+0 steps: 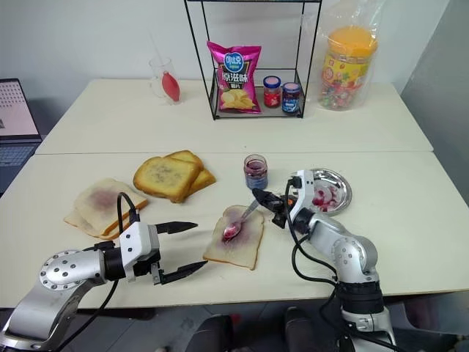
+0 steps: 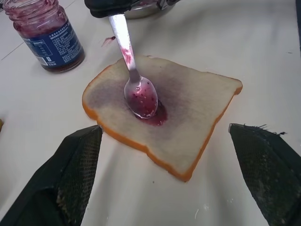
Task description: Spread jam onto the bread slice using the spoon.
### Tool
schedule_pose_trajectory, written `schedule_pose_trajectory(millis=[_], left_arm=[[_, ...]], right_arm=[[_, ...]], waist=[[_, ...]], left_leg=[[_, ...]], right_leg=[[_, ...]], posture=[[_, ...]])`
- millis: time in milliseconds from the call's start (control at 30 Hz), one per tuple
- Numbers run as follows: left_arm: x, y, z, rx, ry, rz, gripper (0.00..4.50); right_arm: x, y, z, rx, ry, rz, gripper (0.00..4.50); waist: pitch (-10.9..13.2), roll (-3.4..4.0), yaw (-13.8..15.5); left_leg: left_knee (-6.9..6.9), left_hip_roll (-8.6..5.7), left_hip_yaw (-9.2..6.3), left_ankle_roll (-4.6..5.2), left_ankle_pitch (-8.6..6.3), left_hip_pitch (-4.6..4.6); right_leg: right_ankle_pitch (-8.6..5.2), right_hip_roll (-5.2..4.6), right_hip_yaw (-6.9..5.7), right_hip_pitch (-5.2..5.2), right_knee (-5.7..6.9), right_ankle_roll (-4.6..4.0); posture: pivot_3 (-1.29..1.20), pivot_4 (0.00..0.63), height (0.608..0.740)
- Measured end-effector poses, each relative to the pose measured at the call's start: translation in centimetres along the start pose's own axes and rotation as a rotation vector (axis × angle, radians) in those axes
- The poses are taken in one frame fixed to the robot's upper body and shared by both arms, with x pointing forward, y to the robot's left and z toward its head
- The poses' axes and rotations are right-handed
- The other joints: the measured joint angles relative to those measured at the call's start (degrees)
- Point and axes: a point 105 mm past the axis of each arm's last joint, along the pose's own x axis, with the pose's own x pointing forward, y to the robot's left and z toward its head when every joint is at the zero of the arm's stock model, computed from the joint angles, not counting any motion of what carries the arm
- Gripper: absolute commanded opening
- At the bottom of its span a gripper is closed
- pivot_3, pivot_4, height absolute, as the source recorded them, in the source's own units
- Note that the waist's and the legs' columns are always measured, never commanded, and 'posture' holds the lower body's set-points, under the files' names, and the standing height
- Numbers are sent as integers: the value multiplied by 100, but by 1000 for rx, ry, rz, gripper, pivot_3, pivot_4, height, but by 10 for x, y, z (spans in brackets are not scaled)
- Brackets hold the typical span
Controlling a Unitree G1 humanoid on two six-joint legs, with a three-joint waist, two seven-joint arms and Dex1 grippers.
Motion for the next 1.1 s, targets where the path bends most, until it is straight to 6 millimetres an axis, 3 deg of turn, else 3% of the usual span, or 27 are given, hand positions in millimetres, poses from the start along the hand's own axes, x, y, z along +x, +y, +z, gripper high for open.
schedule_pose_trajectory(millis=[267,367,567,700,900,1100], left_arm=[[2,0,1,1,-7,-1,4500],[3,0,1,3,-11,0,4500],[2,2,-2,-15,-10,20,4500],[0,3,-7,-31,1,39,4500],[0,3,-6,-25,-3,40,4500],[0,3,-5,-20,-6,40,4500]], right_arm=[[-12,-19,21,5,-50,-72,56],[-15,-18,25,23,-45,-59,56],[-12,32,20,28,10,134,56],[-2,40,7,46,42,145,56],[8,19,-15,59,114,52,56],[-6,1,-6,27,107,2,56]], waist=[[0,0,1],[0,1,1],[0,1,-9],[0,1,-8],[-1,-1,9],[-1,-1,8]], left_leg=[[0,0,0,0,0,0],[0,0,0,0,0,0],[-1,2,-1,0,0,0],[3,0,-1,0,0,0],[3,0,-1,0,0,-1],[4,-1,-1,0,0,0]], right_leg=[[0,0,0,1,0,0],[0,0,0,0,0,0],[0,2,0,0,1,0],[2,1,1,1,1,2],[2,1,0,1,0,3],[2,0,-1,2,1,3]], posture=[[0,150,740],[0,150,740],[0,150,740],[0,150,740],[0,150,740],[0,150,740]])
